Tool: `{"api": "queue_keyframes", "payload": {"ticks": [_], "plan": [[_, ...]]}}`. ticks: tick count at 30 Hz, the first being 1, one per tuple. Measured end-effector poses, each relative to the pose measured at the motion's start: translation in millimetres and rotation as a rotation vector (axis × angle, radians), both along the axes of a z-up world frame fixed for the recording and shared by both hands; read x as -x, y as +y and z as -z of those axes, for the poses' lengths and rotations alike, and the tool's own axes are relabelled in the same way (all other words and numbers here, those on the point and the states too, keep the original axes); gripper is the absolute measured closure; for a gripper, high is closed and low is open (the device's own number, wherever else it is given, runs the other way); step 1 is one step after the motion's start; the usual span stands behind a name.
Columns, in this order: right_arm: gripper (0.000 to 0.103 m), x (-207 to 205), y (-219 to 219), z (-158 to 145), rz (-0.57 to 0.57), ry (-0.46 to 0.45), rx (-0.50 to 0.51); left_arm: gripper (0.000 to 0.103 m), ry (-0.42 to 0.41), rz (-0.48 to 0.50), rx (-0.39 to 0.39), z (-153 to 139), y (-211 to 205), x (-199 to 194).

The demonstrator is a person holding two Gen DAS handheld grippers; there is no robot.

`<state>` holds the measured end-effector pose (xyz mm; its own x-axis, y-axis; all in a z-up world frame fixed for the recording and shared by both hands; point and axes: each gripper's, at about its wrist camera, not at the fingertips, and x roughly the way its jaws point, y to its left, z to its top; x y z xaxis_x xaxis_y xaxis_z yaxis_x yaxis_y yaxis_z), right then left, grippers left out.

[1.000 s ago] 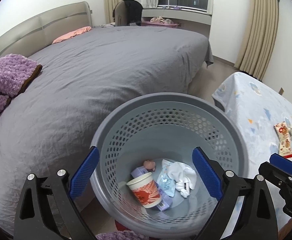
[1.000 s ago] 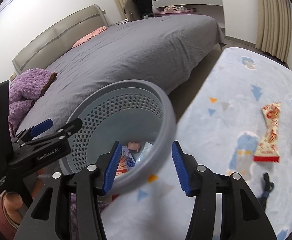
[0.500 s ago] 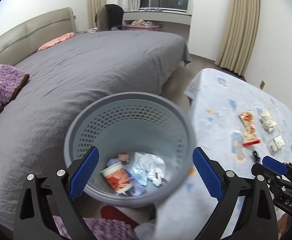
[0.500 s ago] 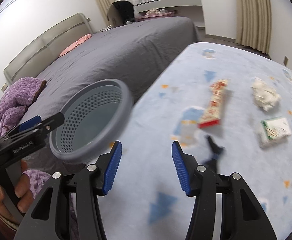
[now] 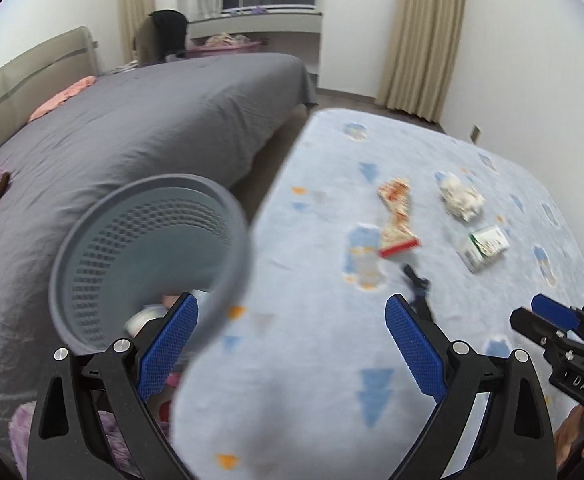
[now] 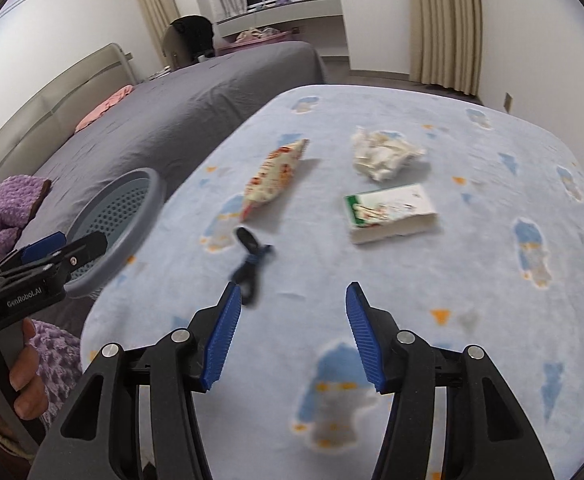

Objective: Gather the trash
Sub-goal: 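Move both open tools back over the mattress toward the black hair tie, then grasp the black hair tie with the left tool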

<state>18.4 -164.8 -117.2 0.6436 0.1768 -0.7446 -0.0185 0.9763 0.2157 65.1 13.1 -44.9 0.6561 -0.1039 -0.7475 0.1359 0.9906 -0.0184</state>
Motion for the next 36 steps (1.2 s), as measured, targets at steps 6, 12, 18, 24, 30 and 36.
{"api": "queue_keyframes", "payload": {"ticks": [6, 12, 18, 24, 30, 36], "plan": [[0.051, 9.7, -36.9, 5.4, 0.062, -0.014, -0.03, 0.01, 0.029, 0.061, -0.029, 18.0, -47.0, -3.0], [0.05, 14.0, -53.3, 12.2, 0.069, -0.012, -0.052, 0.01, 0.08, 0.075, -0.036, 42.5, -78.1, -17.5], [0.05, 15.3, -65.4, 17.2, 0.075, -0.006, -0.084, 0.01, 0.126, 0.07, -0.044, 66.5, -97.6, -36.1], [0.05, 15.3, -72.3, 19.9, 0.083, 0.002, -0.102, 0.026, 0.151, 0.075, -0.071, 82.1, -109.0, -46.5], [0.05, 11.5, -72.0, 25.2, 0.086, 0.018, -0.098, 0.066, 0.131, 0.105, -0.043, 78.5, -108.0, -42.3], [0.05, 5.6, -67.4, 33.3, 0.098, 0.043, -0.089, 0.088, 0.134, 0.136, -0.001, 69.6, -96.5, -38.3]]}}
